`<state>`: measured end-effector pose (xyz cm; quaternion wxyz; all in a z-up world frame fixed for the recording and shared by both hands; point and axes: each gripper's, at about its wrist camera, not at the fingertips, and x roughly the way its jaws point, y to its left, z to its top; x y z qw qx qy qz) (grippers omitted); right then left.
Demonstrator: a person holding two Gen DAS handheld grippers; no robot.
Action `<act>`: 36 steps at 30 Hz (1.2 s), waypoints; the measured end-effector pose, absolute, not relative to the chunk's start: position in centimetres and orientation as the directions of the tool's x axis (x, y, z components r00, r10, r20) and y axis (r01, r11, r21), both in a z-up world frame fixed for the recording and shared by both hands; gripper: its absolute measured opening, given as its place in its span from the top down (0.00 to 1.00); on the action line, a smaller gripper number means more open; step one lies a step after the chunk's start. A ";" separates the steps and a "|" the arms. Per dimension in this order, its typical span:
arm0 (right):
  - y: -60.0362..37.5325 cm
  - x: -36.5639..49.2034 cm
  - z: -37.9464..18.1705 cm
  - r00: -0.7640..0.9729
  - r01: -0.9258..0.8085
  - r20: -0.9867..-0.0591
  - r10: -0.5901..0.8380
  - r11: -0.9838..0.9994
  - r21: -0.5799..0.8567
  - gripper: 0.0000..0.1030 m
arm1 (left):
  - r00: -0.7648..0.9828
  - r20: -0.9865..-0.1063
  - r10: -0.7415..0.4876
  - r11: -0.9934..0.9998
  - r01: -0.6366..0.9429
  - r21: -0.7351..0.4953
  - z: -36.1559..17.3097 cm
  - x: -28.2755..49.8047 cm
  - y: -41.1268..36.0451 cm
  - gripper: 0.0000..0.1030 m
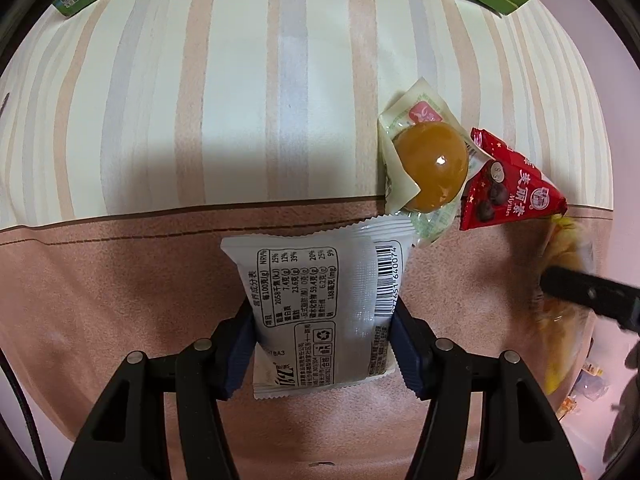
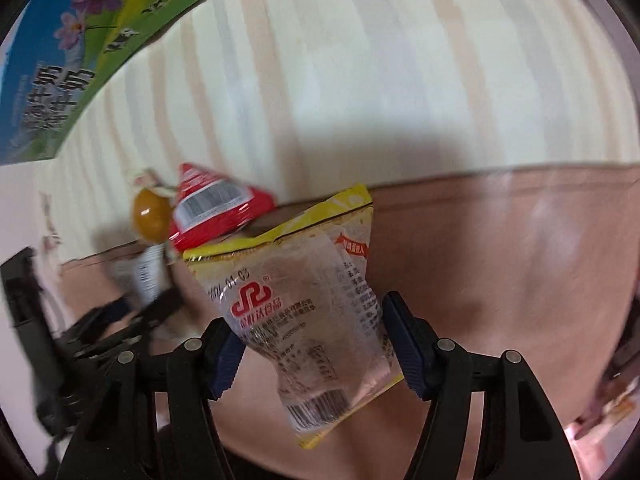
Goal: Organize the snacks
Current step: 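Grasp the white bar with the left tool while the right tool grasps the clear-yellow bread bag, then carry both packets into the box and open both tools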
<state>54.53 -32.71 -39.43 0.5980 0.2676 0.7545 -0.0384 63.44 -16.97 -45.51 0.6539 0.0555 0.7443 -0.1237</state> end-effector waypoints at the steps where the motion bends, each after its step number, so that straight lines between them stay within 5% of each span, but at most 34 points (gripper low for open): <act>1: -32.4 54.6 -39.2 -0.139 0.435 -0.926 0.351 0.862 0.261 0.15 | -0.142 -0.987 -0.077 0.963 0.248 -0.110 -45.6 63.5 -17.0 0.43; 18: -20.5 54.5 -38.7 -0.178 0.109 -0.982 0.066 0.993 0.047 0.12 | -0.147 -0.989 -0.023 0.953 0.295 -0.066 -46.9 63.8 -20.1 0.36; 21: -19.3 54.1 -39.2 -0.166 0.103 -0.985 0.036 0.994 0.019 0.20 | -0.140 -0.990 -0.026 0.954 0.293 -0.066 -46.8 63.8 -20.4 0.37; 22: -19.0 53.9 -39.5 -0.169 0.104 -0.985 0.024 0.995 0.006 0.33 | -0.138 -0.990 -0.026 0.954 0.293 -0.066 -46.7 63.6 -20.6 0.37; 27: -19.8 53.5 -39.3 -0.154 0.134 -0.986 0.061 0.990 0.041 0.37 | -0.144 -0.989 -0.031 0.950 0.304 -0.073 -46.5 63.0 -20.5 0.42; 36: -23.8 52.1 -37.7 -0.102 0.342 -0.930 0.354 0.890 0.301 0.46 | -0.152 -0.982 -0.111 0.939 0.307 -0.154 -43.5 63.4 -21.3 0.44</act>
